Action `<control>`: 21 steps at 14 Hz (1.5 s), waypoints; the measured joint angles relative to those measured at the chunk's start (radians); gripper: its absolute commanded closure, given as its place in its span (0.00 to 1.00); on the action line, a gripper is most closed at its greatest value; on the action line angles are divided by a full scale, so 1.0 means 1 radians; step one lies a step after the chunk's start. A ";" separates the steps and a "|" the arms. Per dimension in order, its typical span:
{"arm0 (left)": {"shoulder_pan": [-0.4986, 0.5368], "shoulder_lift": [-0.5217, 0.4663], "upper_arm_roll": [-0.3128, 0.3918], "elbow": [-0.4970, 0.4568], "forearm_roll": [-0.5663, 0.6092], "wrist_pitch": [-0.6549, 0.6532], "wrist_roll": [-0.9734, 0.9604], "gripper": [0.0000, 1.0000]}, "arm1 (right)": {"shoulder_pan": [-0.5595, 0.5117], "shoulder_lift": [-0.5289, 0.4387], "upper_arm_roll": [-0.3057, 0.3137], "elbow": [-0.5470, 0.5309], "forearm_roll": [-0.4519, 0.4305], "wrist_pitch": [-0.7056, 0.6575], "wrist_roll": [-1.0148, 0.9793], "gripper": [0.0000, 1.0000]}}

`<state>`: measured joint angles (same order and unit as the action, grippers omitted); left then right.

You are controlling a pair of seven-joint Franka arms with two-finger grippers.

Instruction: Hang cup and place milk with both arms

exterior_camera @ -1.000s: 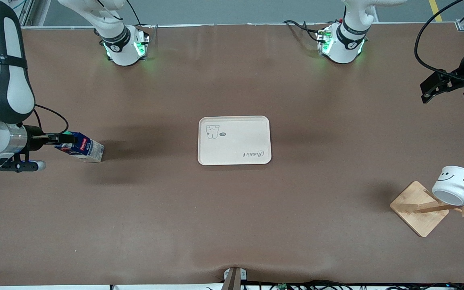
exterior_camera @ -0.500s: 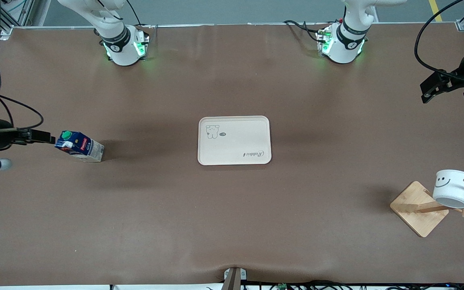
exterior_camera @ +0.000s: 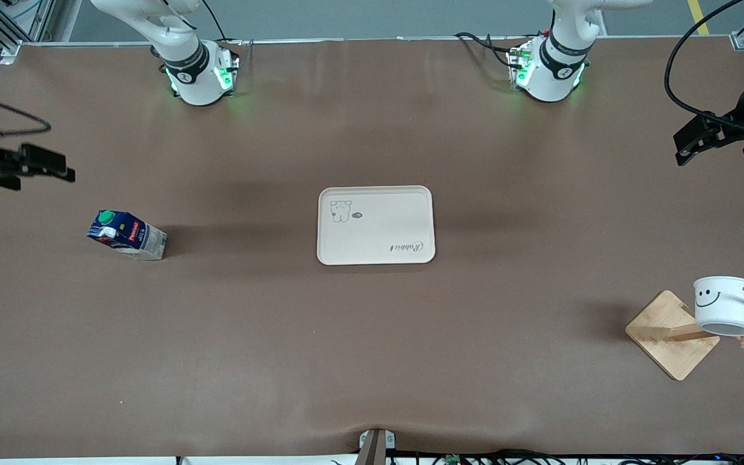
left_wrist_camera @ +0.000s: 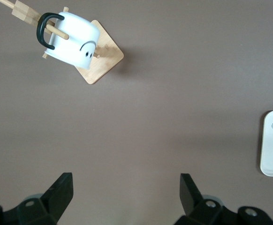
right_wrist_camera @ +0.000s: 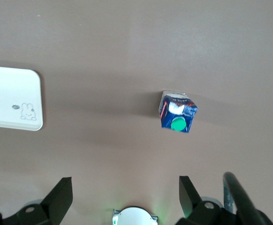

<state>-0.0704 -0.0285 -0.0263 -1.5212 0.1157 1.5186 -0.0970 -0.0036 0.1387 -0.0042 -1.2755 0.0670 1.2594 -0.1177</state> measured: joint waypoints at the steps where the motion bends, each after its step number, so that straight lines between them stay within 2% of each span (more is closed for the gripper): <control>1: 0.000 0.000 0.000 0.000 0.000 0.000 0.000 0.00 | -0.001 -0.031 -0.002 -0.001 -0.002 -0.013 0.000 0.00; 5: 0.000 0.000 0.000 0.000 0.000 -0.001 0.000 0.00 | -0.022 -0.102 -0.017 -0.080 -0.010 0.000 0.027 0.00; 9: 0.000 -0.002 0.000 0.000 0.000 -0.001 0.000 0.00 | -0.026 -0.118 -0.014 -0.130 -0.019 0.021 0.151 0.00; 14: 0.000 -0.005 0.000 0.000 0.000 -0.003 0.000 0.00 | -0.026 -0.154 -0.014 -0.181 -0.041 0.058 0.128 0.00; 21: 0.000 -0.005 0.000 0.000 -0.033 -0.004 0.000 0.00 | -0.027 -0.170 -0.015 -0.190 -0.044 0.068 0.115 0.00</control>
<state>-0.0708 -0.0336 -0.0268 -1.5211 0.0829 1.5149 -0.0970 -0.0310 -0.0311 -0.0192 -1.4654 0.0226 1.3274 -0.0028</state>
